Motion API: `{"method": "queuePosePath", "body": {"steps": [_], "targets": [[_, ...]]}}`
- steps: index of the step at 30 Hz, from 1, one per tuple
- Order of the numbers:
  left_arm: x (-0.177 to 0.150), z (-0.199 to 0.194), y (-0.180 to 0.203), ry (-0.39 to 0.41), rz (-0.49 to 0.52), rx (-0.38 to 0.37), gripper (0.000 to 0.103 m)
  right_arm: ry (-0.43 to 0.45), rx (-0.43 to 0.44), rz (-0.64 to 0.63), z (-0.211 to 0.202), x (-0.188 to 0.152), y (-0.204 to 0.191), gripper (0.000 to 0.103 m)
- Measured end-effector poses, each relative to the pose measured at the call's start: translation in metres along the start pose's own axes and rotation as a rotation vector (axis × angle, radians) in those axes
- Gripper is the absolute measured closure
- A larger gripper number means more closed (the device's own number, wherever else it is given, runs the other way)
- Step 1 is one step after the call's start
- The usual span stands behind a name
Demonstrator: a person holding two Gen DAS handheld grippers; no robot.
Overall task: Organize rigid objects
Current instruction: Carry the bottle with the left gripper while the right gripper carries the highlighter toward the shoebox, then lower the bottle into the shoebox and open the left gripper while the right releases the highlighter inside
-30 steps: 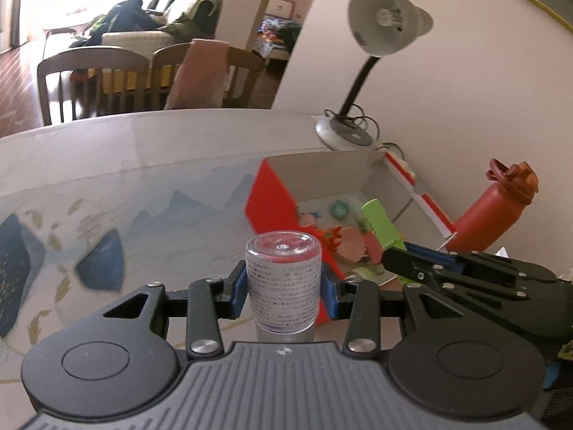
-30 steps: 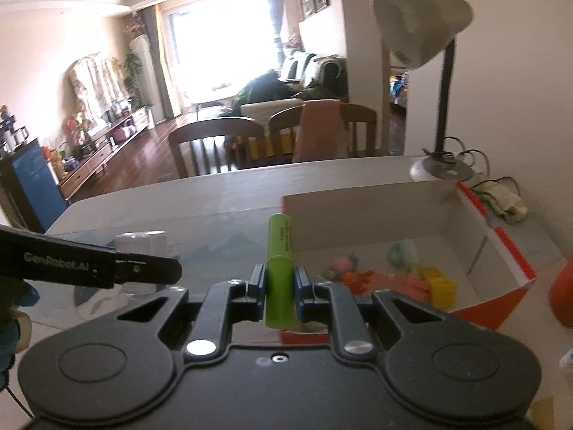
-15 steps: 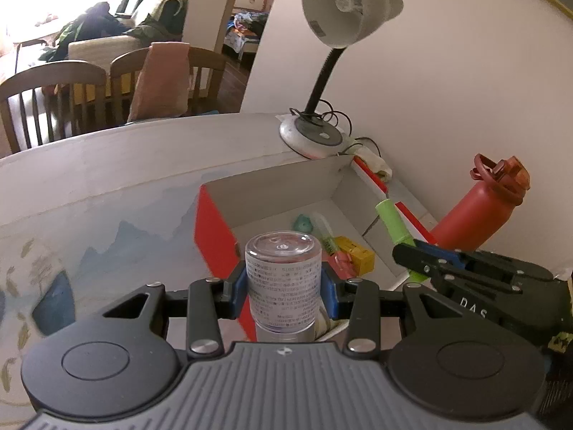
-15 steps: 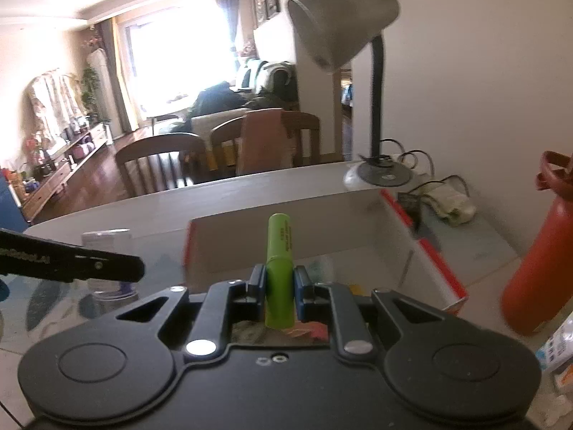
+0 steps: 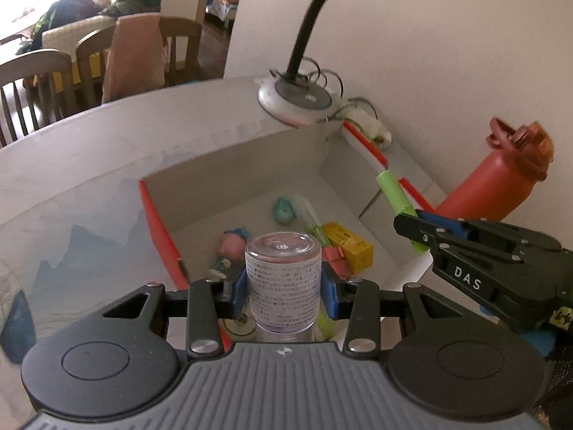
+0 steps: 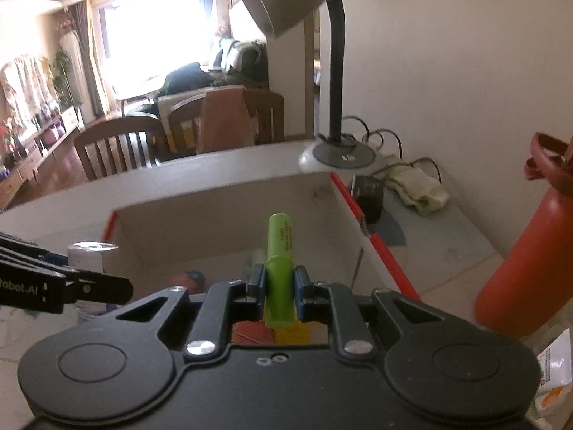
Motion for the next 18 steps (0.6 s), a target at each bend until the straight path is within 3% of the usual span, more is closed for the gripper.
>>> {"method": "queuePosePath", "body": {"steps": [2,18], "targets": [[0.001,0.012,0.004,-0.014,0.029,0.033,0.062,-0.014,-0.01,-0.008,0.007,-0.003,0.001,0.088],[-0.002,0.081,0.011,-0.14,0.059,0.054,0.062,-0.117,-0.008,-0.036,0.04,-0.026,0.003,0.088]]}}
Point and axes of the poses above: each gripper's, at about its wrist camera, not at the fingertips, and z roughly the way its jaws point, y to its right, x to its top, the point moved 4 cm from there along z, roughly the way its jaws point
